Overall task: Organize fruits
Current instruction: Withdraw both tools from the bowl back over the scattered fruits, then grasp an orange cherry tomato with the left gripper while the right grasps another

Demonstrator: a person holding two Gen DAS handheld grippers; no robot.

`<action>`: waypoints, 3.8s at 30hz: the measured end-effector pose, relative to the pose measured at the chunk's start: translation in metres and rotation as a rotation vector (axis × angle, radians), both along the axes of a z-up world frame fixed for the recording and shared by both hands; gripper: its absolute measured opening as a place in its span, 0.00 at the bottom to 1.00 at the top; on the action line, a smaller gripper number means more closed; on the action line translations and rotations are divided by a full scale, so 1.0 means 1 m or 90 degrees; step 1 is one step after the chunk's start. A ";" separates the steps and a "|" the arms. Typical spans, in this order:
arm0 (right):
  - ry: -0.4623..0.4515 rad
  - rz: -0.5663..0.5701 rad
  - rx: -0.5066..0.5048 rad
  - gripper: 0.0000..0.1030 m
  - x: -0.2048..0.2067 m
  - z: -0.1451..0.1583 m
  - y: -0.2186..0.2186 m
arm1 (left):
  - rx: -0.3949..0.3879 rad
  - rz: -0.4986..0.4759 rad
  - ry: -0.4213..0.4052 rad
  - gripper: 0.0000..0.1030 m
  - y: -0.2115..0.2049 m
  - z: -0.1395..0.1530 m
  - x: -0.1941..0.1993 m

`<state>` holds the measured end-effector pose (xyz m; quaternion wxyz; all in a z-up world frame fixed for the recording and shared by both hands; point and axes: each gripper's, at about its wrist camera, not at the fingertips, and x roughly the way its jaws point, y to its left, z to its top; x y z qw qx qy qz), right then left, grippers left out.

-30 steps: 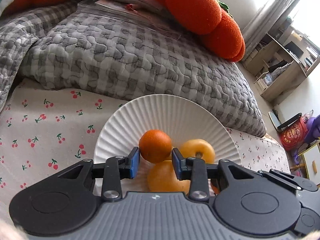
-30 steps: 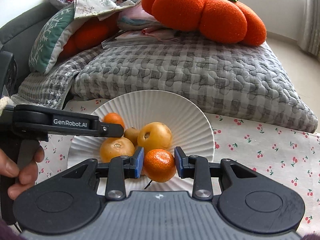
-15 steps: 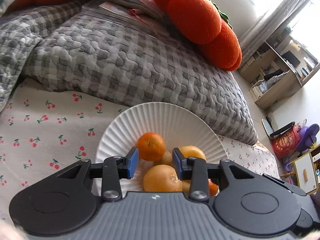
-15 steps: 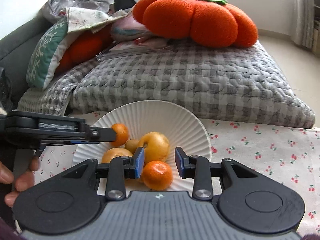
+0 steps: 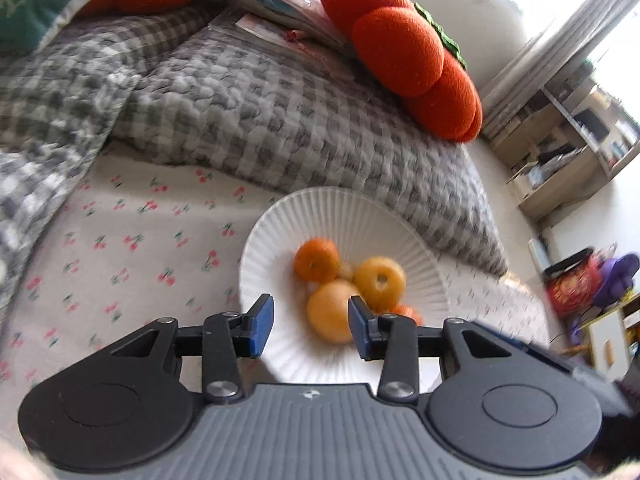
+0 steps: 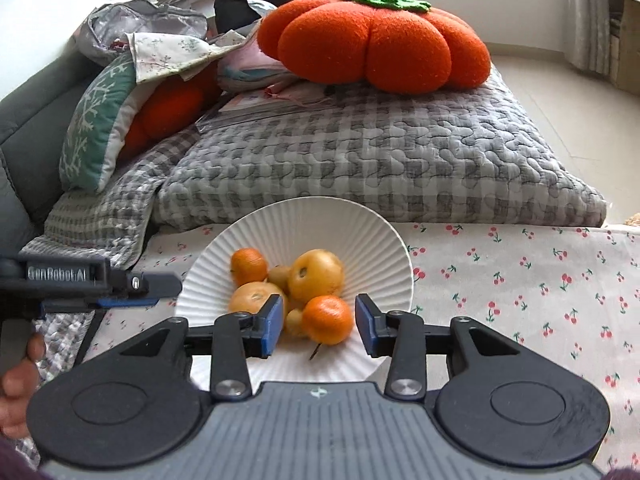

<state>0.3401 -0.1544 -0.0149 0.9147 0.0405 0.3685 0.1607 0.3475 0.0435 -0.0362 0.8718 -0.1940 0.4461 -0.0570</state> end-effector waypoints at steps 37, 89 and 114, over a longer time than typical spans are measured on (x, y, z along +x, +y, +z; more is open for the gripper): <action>-0.050 -0.003 -0.062 0.44 -0.131 0.032 0.010 | 0.218 -0.005 -0.046 0.58 -0.019 0.032 -0.143; 0.231 0.015 -0.220 0.30 -0.118 -0.065 0.002 | 0.168 -0.173 0.087 0.35 -0.079 -0.074 -0.151; 0.136 0.028 -0.206 0.28 -0.122 -0.038 0.008 | 0.127 -0.147 0.050 0.28 -0.062 -0.045 -0.153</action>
